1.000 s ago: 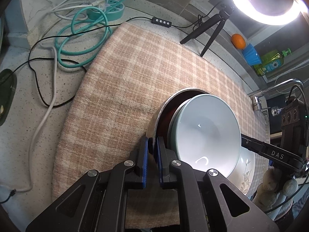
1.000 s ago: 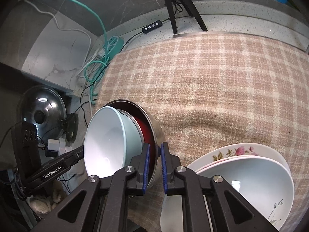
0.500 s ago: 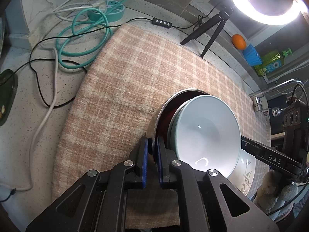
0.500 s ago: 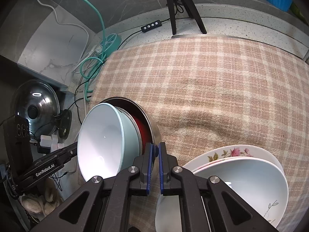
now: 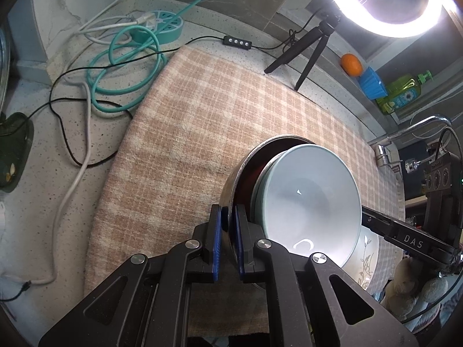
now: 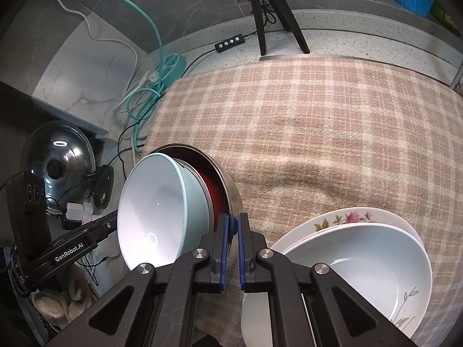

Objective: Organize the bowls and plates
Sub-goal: 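Grip the nested bowl stack rim with the right gripper and lift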

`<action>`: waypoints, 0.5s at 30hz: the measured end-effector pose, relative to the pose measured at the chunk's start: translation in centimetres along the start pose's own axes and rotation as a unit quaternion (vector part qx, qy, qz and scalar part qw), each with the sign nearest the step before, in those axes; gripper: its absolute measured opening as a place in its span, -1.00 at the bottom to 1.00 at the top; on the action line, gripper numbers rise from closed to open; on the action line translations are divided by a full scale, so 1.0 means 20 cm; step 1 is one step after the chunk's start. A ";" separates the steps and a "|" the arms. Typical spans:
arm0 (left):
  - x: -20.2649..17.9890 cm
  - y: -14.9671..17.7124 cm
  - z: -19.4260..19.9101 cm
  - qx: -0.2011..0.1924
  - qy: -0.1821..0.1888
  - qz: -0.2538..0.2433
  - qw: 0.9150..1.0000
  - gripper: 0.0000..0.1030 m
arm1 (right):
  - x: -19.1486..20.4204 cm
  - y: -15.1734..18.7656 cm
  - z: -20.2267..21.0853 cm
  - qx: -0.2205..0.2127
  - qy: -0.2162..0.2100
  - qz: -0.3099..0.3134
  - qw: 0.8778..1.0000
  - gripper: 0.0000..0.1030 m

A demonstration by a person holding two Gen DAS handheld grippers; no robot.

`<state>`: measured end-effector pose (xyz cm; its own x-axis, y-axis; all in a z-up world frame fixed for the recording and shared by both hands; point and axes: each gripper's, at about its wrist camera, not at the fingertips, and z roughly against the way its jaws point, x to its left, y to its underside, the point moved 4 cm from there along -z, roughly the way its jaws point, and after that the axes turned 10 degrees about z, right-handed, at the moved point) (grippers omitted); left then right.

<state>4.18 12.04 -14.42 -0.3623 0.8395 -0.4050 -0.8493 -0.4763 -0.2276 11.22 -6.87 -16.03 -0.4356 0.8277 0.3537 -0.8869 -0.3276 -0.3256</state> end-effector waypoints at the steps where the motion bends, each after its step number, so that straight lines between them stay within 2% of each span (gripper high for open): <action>1: -0.01 0.00 0.01 -0.002 0.001 -0.001 1.000 -0.86 | 0.00 0.00 0.02 -0.002 0.000 0.000 1.000 -0.89; 15: -0.21 0.04 0.13 -0.018 0.023 -0.046 0.999 -0.86 | -0.02 0.05 0.28 -0.039 0.006 -0.009 0.999 -0.88</action>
<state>4.07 8.86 -10.62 -0.2648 0.8675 -0.4211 -0.8638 -0.4075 -0.2964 9.59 -10.08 -11.58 -0.4177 0.8388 0.3494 -0.8797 -0.2772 -0.3863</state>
